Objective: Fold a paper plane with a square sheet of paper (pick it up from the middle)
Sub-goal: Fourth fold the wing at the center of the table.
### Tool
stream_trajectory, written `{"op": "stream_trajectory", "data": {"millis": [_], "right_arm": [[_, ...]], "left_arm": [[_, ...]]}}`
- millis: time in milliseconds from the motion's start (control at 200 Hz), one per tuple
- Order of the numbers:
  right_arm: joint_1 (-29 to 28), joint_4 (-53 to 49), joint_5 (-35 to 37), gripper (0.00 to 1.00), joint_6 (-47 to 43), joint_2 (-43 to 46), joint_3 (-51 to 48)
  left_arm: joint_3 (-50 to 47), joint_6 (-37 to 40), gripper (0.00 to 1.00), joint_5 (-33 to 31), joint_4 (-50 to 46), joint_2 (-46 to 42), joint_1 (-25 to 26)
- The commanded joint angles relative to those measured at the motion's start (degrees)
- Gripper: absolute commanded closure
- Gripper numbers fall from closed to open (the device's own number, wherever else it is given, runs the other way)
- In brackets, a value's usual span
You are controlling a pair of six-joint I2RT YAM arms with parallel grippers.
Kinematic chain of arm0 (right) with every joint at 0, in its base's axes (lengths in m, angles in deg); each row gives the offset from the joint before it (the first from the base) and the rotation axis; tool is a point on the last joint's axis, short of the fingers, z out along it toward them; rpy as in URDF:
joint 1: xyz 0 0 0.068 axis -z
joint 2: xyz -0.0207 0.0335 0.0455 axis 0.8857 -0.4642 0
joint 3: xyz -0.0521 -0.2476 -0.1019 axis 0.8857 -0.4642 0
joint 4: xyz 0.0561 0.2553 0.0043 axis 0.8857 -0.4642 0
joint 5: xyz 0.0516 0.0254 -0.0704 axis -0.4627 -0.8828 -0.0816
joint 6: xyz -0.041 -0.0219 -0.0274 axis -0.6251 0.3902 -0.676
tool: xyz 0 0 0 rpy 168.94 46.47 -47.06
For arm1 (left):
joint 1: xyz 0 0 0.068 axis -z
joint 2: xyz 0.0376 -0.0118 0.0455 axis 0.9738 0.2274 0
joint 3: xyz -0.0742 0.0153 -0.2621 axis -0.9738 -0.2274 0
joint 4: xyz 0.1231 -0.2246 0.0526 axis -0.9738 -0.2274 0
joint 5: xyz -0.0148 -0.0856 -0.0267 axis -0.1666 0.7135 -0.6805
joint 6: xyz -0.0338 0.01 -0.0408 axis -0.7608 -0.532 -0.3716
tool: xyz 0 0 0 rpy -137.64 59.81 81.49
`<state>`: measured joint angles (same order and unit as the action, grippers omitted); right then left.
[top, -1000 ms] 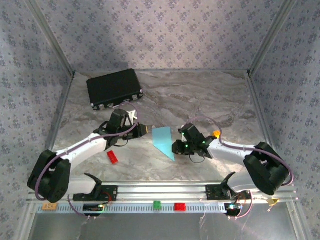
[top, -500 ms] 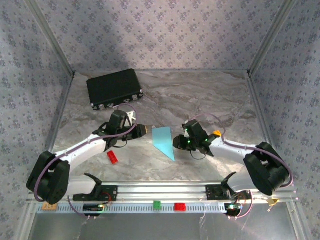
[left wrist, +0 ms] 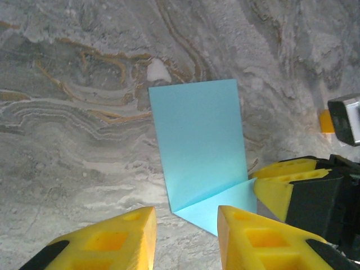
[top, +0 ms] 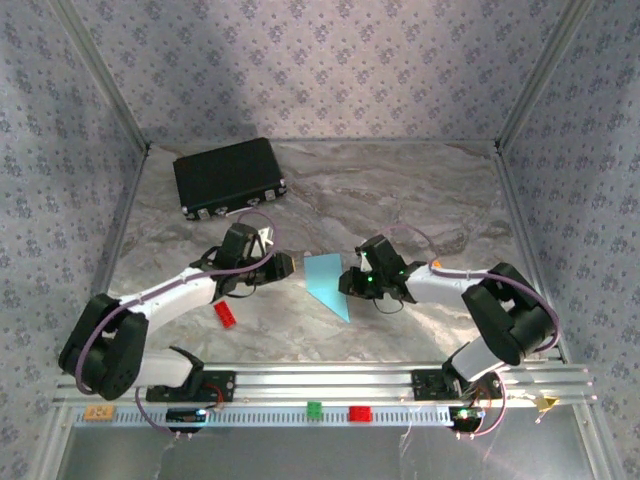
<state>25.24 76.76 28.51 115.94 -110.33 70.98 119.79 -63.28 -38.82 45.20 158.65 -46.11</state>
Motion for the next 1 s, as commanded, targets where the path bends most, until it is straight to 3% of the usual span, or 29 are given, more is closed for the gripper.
{"op": "stream_trajectory", "data": {"millis": [0,270,994], "right_arm": [[0.3,0.9,-1.3,0.79,0.0,-0.7,1.0],[0.6,0.0,-0.8,0.89,-0.4,1.2,-0.3],[2.9,4.9,-3.5,0.90,1.0,6.0,-5.8]], "left_arm": [[0.8,-0.5,0.67,1.6,0.3,0.9,-0.1],[1.2,-0.7,0.67,2.1,0.4,2.2,-0.1],[6.7,-5.0,0.47,14.1,7.5,14.3,0.3]]}}
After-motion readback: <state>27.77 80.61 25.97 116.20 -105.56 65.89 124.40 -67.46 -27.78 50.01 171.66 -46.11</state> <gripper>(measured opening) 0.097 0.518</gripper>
